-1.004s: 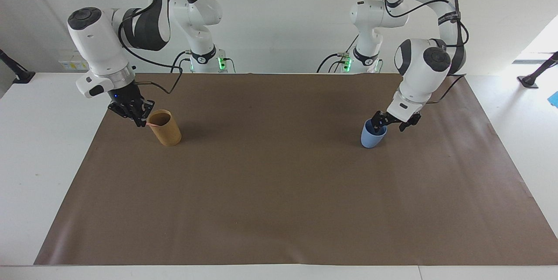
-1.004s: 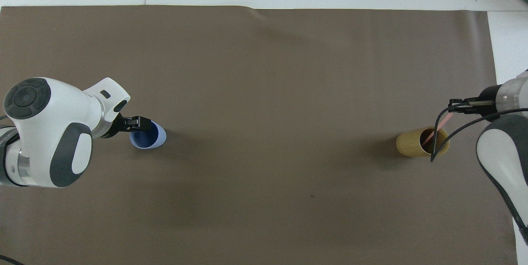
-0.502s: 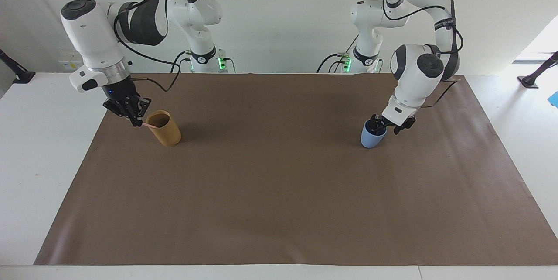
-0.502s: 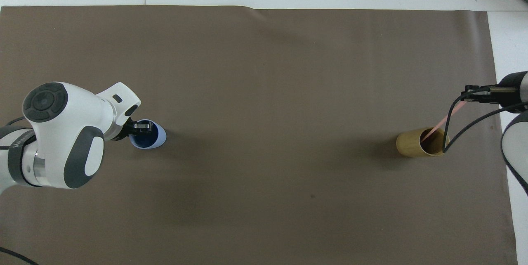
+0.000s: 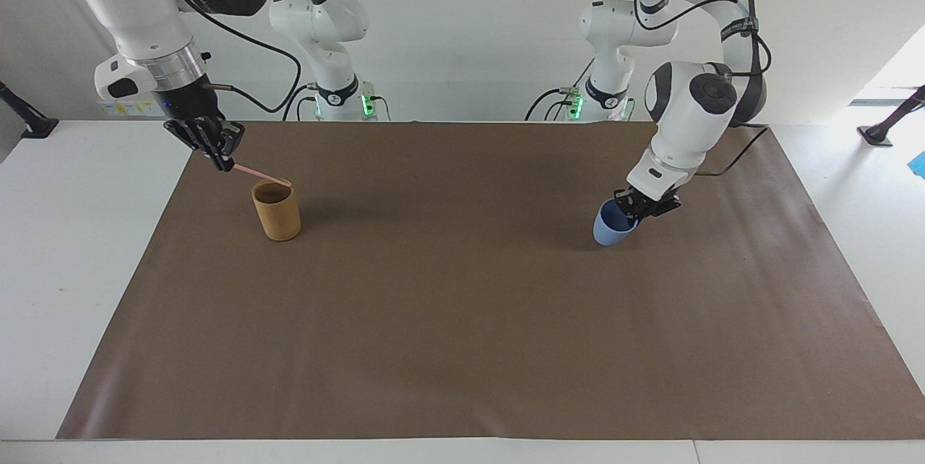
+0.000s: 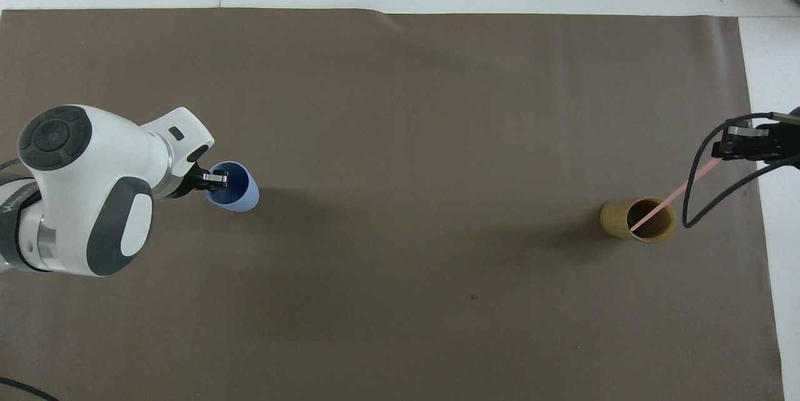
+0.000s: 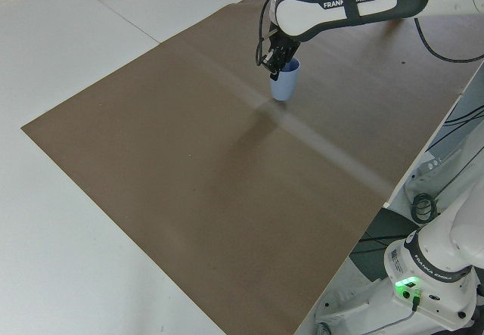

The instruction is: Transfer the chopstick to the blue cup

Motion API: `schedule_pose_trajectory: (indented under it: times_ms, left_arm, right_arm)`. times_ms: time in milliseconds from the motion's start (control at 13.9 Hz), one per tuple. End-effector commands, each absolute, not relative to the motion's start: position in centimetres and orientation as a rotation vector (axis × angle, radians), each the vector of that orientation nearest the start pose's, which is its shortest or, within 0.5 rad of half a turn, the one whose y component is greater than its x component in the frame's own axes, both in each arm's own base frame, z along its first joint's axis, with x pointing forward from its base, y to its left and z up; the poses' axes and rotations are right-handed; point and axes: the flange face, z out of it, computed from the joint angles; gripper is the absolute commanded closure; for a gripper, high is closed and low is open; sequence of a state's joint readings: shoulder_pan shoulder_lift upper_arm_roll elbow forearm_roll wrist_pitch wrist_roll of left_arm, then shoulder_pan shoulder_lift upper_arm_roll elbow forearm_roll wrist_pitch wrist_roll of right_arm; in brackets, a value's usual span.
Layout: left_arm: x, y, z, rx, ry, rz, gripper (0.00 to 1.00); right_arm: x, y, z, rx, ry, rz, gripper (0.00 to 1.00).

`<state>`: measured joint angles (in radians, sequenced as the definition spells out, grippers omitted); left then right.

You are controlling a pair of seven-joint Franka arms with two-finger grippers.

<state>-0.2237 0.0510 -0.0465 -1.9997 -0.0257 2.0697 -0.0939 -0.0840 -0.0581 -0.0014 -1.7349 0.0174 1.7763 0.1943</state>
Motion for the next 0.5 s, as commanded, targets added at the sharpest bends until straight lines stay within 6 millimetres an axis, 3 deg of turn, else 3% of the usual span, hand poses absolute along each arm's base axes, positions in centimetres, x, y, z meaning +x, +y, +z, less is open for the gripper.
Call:
schedule_pose_trajectory:
  times_ms: [0, 215, 430]
  left_arm:
    - [53.1, -22.2, 45.7, -3.148, 0.324, 0.006, 1.0]
    - [50.3, -29.2, 47.0, -3.152, 0.401, -0.044, 1.0]
    - [48.7, -36.3, 44.5, -3.155, 0.426, -0.038, 1.0]
  right_arm:
    - [55.2, -5.1, 60.4, -3.133, 0.467, -0.159, 1.0]
    - [55.2, -4.5, 61.0, -3.126, 0.498, -0.172, 1.0]
    - [55.3, -0.8, 61.4, -3.012, 0.739, -0.156, 1.0]
